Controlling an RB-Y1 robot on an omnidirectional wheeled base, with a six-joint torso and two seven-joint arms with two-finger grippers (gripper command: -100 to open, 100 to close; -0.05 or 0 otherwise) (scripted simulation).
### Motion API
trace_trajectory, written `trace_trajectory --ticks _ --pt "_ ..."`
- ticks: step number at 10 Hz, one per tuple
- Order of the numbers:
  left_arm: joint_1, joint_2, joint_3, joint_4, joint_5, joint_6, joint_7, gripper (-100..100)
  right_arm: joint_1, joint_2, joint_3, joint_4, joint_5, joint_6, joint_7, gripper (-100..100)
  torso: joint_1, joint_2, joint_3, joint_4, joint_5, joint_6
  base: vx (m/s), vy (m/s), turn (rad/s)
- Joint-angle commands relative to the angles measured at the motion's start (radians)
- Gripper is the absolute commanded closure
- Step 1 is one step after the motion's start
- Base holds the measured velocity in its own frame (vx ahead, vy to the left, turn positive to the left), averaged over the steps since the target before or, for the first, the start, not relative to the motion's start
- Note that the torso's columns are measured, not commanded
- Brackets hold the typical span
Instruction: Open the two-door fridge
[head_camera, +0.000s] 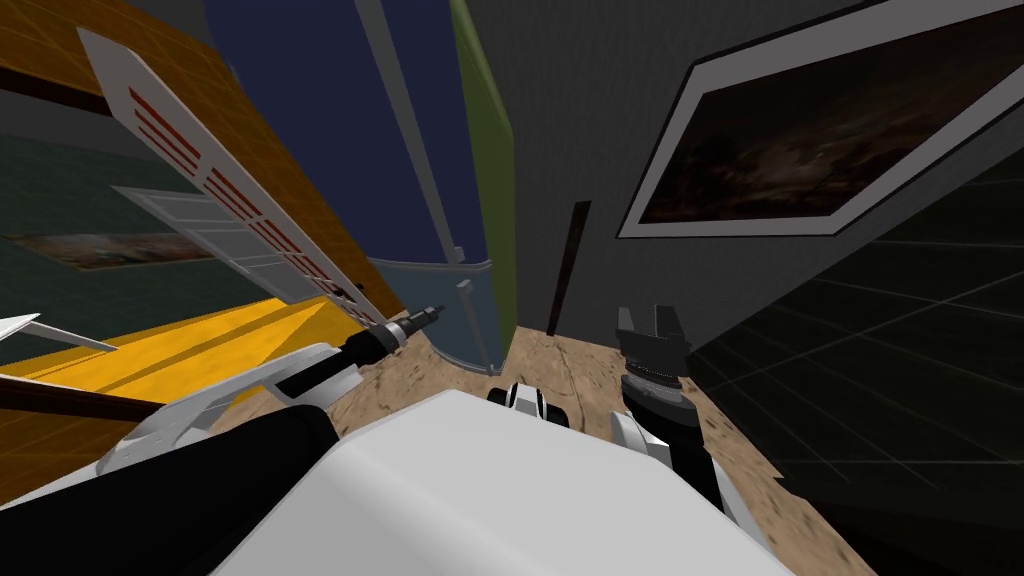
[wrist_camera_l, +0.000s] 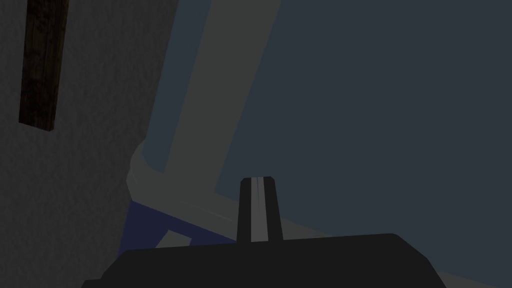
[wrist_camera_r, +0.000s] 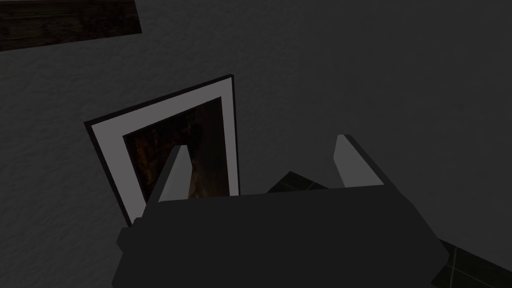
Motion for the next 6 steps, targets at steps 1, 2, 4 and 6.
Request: trace_trajectory --ticks 1,2,4,6 --pt "0.043 0.08 0.011 0.075 0.075 -0.077 -0.036 100 0.0 0.0 0.0 0.0 0.0 0.0 0.0 0 0.003 0.004 0.002 0.001 0.001 -0.001 -0.115 0.026 0.069" --pt "0.043 0.084 0.011 0.08 0.075 -0.108 -0.036 100 0.0 0.0 0.0 0.0 0.0 0.0 0.0 0 0.003 0.005 0.003 0.002 0.001 0.0 -0.054 0.015 -0.005" --pt "0.089 0.13 0.028 0.129 0.124 -0.17 -0.07 100 0.0 0.0 0.0 0.0 0.0 0.0 0.0 0 0.001 0.0 0.0 0.0 0.0 0.0 -0.052 0.024 0.058" --pt "0.089 0.167 0.028 0.155 0.151 -0.228 -0.07 100 0.0 0.0 0.0 0.0 0.0 0.0 0.0 0 0.003 0.006 0.004 0.002 0.001 0.0 -0.088 0.03 0.028"
